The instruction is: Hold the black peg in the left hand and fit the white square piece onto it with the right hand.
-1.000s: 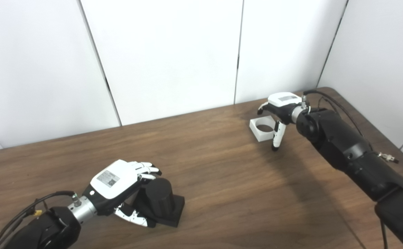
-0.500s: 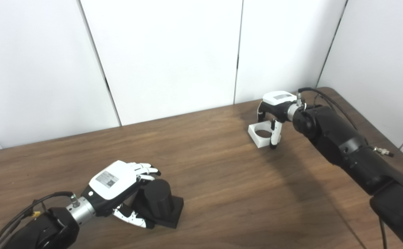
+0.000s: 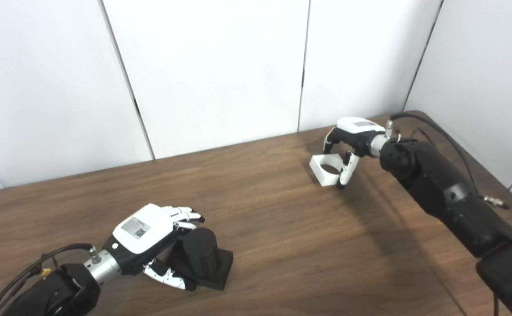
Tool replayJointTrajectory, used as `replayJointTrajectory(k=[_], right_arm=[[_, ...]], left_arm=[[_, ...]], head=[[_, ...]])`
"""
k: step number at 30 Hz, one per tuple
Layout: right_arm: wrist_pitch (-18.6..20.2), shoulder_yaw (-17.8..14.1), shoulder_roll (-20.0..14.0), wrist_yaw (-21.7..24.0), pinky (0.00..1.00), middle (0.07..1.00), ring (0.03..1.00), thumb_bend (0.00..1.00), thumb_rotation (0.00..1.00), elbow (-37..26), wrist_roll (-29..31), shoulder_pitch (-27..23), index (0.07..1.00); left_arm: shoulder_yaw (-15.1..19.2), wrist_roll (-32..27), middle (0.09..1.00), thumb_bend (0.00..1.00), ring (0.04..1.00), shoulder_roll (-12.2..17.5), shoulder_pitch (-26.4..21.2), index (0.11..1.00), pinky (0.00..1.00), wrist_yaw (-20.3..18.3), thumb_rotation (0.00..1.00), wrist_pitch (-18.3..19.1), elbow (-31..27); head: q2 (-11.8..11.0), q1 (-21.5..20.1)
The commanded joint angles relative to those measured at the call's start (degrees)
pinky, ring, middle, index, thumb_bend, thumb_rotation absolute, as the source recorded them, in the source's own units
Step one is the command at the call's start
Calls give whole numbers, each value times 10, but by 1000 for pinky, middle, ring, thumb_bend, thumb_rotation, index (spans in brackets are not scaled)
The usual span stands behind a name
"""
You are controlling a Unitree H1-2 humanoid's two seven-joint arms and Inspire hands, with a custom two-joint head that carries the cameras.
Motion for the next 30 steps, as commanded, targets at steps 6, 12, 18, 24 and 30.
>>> replayJointTrajectory(k=[6, 12, 18, 24, 30], right_arm=[[-25, -30, -33, -4, 752, 767, 837, 518, 131, -112, 23, -4, 482], [-26, -39, -43, 9, 742, 765, 836, 518, 132, -169, 31, 13, 482], [-21, -48, -43, 25, 743, 772, 850, 518, 130, -219, 44, 26, 481], [-36, -48, -35, 38, 713, 773, 838, 519, 127, -260, 69, 29, 480], [-49, -41, -23, 53, 721, 766, 822, 518, 125, -301, 86, 25, 480]], left_arm=[[-11, 49, 827, 523, 844, 18, 31, 493, 723, -46, 71, 10, 24], [-8, 53, 839, 523, 861, 4, 34, 493, 740, -59, 72, 26, 19], [-11, 59, 857, 522, 884, -7, 33, 494, 768, -77, 76, 47, 7], [-9, 60, 855, 522, 887, -19, 31, 494, 768, -66, 77, 48, 13], [-10, 65, 847, 521, 882, -25, 26, 494, 739, -66, 78, 54, 13]], head=[[5, 16], [14, 69], [26, 128], [37, 179], [45, 199]])
